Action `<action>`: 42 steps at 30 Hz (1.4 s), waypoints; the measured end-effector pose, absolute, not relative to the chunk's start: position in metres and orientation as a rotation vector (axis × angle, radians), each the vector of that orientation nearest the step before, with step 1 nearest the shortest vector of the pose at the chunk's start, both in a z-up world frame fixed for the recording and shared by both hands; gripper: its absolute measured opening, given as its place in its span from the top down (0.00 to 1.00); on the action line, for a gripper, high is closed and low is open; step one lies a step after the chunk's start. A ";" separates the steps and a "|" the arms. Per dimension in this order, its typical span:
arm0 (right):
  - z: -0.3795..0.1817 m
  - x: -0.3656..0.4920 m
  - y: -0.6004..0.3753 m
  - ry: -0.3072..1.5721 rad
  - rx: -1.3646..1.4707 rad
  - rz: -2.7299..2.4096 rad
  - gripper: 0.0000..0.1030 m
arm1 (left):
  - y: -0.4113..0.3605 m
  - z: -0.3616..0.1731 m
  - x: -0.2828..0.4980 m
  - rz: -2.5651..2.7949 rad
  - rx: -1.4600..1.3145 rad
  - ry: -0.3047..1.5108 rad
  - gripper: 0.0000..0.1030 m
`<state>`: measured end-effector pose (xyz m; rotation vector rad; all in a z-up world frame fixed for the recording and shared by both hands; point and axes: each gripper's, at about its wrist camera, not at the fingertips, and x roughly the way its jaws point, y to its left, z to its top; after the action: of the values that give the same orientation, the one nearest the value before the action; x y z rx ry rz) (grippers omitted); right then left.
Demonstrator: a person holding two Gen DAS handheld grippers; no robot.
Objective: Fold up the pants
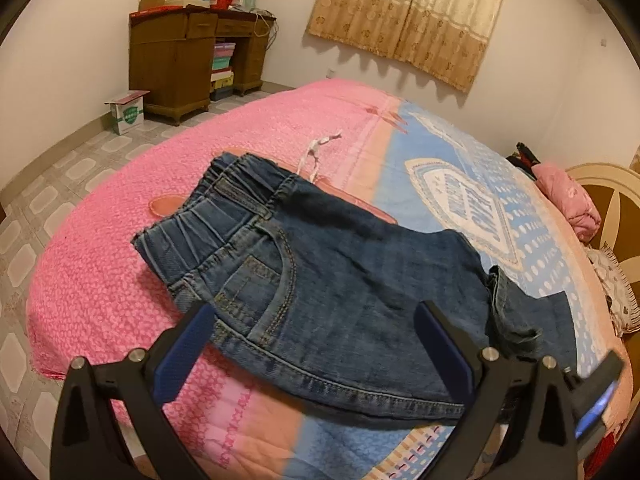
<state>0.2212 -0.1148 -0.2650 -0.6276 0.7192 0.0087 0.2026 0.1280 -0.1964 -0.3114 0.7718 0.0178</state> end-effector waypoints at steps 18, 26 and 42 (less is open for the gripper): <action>-0.257 0.170 -0.077 0.695 -0.547 0.231 0.38 | 0.167 -0.215 0.206 0.095 -0.463 0.852 0.01; -0.208 0.169 -0.117 0.486 -0.265 0.061 0.22 | 0.189 -0.218 0.199 0.217 -0.480 0.867 0.01; -0.225 0.170 -0.146 0.502 -0.245 -0.057 0.22 | 0.218 -0.238 0.194 0.366 -0.596 0.853 0.01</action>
<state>0.1705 -0.1460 -0.2253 -0.2451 0.5017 -0.0570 0.1937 0.2185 -0.2377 -0.5958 0.8528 0.3664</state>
